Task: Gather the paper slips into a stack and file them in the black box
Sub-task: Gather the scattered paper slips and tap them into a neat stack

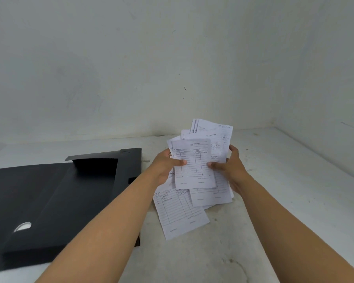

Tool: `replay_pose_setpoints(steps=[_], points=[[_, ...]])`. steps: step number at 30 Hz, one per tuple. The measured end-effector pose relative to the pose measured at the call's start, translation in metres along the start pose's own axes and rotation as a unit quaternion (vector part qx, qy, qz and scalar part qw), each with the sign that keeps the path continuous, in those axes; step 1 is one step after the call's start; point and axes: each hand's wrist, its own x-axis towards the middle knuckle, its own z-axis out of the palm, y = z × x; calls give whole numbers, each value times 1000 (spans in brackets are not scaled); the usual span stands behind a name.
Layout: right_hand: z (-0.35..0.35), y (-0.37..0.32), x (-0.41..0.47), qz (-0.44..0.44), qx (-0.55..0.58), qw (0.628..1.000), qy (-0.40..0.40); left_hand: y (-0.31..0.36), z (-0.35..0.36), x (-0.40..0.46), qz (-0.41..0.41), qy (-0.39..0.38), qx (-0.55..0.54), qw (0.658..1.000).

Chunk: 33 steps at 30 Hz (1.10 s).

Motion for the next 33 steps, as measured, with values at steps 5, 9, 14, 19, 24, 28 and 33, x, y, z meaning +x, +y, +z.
replay_pose_setpoints(steps=[5, 9, 14, 19, 24, 28, 33], points=[[-2, -5, -1, -15, -9, 1000, 4, -1, -1, -1, 24, -13, 46, 999], [-2, -5, -4, -13, -1, 1000, -5, -2, 0, -4, 29, -25, 100, 994], [-5, -6, -10, -14, -14, 1000, 13, 5, -10, -16, -3, -102, 224, 969], [-13, -6, -11, -16, -2, 999, 37, 11, -28, -29, -89, -142, 352, 921], [-15, -7, -17, -25, 7, 999, 38, 10, -38, -37, -67, -134, 440, 886], [-19, -7, -20, -33, 5, 999, 35, 13, -47, -37, 13, -71, 407, 910], [-22, -7, -22, -41, 8, 998, 49, 30, -60, -40, 108, -17, 233, 966]])
